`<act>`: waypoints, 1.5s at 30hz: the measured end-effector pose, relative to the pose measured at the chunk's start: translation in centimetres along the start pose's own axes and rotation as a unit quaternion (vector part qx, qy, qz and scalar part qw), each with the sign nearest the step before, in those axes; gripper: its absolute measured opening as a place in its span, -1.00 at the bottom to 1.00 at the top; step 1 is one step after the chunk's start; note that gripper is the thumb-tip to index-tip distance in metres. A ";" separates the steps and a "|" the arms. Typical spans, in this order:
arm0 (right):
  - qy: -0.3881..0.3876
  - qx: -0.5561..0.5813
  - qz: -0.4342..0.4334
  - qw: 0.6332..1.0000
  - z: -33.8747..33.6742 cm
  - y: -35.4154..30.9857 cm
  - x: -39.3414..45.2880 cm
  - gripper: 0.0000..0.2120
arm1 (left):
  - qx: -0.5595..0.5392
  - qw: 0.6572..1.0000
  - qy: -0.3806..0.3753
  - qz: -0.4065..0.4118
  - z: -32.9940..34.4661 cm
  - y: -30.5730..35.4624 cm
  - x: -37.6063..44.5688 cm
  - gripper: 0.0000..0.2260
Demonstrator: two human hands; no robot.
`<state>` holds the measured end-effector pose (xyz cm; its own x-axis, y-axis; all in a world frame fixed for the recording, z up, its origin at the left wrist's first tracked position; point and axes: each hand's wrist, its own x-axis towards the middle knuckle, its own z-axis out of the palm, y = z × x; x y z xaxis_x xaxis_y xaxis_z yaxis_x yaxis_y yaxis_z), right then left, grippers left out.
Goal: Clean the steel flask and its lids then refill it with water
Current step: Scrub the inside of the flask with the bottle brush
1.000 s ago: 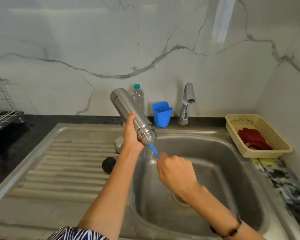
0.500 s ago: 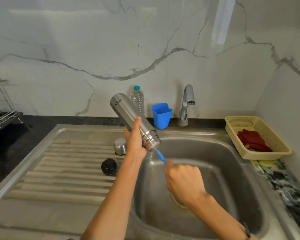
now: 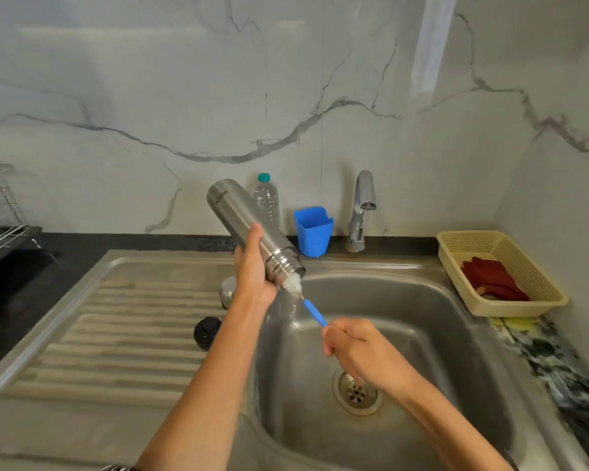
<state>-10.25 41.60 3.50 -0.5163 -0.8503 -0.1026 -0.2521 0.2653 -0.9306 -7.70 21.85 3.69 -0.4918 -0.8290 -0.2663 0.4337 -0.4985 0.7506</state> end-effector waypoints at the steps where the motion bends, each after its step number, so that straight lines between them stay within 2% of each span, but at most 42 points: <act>1: 0.004 -0.004 0.000 1.000 -0.1 -0.1 0.2 -0.66 | 0.000 1.000 -0.001 -0.002 0.2 -0.1 -0.1 -0.55; 4: 0.030 -0.029 0.001 0.999 0.4 -1.2 0.9 -0.66 | 0.025 0.999 -0.031 -0.019 0.9 -0.9 -0.7 -0.43; 5: 0.017 0.006 0.015 1.000 0.4 -1.4 0.7 -0.68 | 0.021 0.999 -0.039 -0.019 0.9 -0.8 -0.7 -0.39; 7: -0.045 0.163 0.056 0.984 -0.4 -1.5 -0.1 -0.72 | -0.013 0.999 -0.043 -0.014 0.6 -0.1 0.1 -0.37; 8: -0.082 0.251 0.075 0.961 -1.0 -1.5 -0.3 -0.72 | -0.036 0.998 -0.040 -0.013 0.4 0.0 0.2 -0.37; 11: -0.165 0.462 0.117 0.863 -0.9 -1.3 0.3 -0.72 | -0.064 0.995 -0.066 -0.045 0.7 -0.8 -0.7 -0.33; 13: -0.184 0.512 0.110 0.831 -0.1 -1.2 0.2 -0.75 | -0.061 0.993 -0.073 -0.066 0.7 -1.2 -1.0 -0.36; 14: -0.182 0.512 0.118 0.831 0.0 -0.8 -0.1 -0.75 | -0.061 0.993 -0.072 -0.064 0.5 -1.0 -1.0 -0.36; 15: -0.175 0.495 0.131 0.841 -0.2 -0.6 -0.4 -0.74 | -0.064 0.994 -0.071 -0.056 0.2 -0.8 -0.8 -0.33; 18: -0.133 0.385 0.124 0.905 -0.4 -0.6 -0.8 -0.70 | -0.065 0.995 -0.064 -0.040 -0.2 -1.2 -1.0 -0.22; 20: -0.072 0.295 0.102 0.947 0.1 -1.2 -0.7 -0.73 | -0.028 0.998 -0.053 -0.032 0.2 -1.6 -1.5 -0.26; 22: -0.014 0.142 0.064 0.988 0.5 -1.3 -0.8 -0.72 | -0.001 0.998 -0.055 -0.012 0.6 -1.2 -1.5 -0.32; 23: 0.020 0.018 0.037 0.999 0.4 -1.2 -1.0 -0.70 | 0.005 0.999 -0.048 0.000 0.8 -0.9 -1.4 -0.38; 24: 0.048 -0.130 0.012 0.990 0.2 -1.1 -1.2 -0.69 | 0.010 0.999 -0.035 0.011 0.9 -0.7 -1.4 -0.48; 25: 0.074 -0.263 -0.004 0.962 0.3 -1.2 -1.2 -0.72 | 0.013 1.000 -0.023 0.015 1.1 -0.6 -1.5 -0.58; 26: 0.107 -0.339 -0.025 0.934 0.3 -1.3 -1.1 -0.75 | 0.018 1.000 -0.018 0.016 1.4 -0.7 -1.7 -0.64; 28: 0.136 -0.406 -0.067 0.901 0.7 -1.2 -0.9 -0.79 | 0.032 0.999 -0.023 0.015 1.7 -1.1 -2.2 -0.67; 31: 0.138 -0.454 -0.103 0.874 0.6 -1.2 -1.3 -0.83 | 0.033 0.999 -0.012 0.027 1.4 -0.3 -2.2 -0.62; 33: 0.159 -0.505 -0.143 0.837 0.5 -0.6 -0.9 -0.88 | 0.029 0.999 0.007 0.027 0.9 -0.5 -1.9 -0.60; 35: 0.149 -0.515 -0.121 0.836 0.9 0.0 -0.4 -0.77 | 0.055 0.998 0.009 0.016 0.7 -1.3 -2.4 -0.59; 37: 0.157 -0.500 -0.106 0.845 1.2 1.0 -0.1 -0.78 | 0.066 0.998 0.008 0.015 0.6 -1.5 -2.5 -0.61; 39: 0.157 -0.523 -0.120 0.829 0.9 1.8 -0.7 -0.80 | 0.057 0.998 0.017 0.025 0.2 -0.9 -2.1 -0.63; 41: 0.172 -0.548 -0.119 0.810 0.4 2.1 -0.7 -0.73 | 0.044 0.998 0.028 0.032 0.0 -0.8 -1.8 -0.66; 45: 0.178 -0.537 -0.107 0.817 0.9 1.7 0.5 -0.62 | 0.078 0.996 0.023 0.029 0.5 -2.0 -2.5 -0.61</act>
<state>-10.20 41.19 1.52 -0.5236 -0.7938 0.3094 -0.8424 0.5367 -0.0487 -7.72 25.10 3.16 -0.4333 -0.8677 -0.2436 0.3363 -0.4064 0.8495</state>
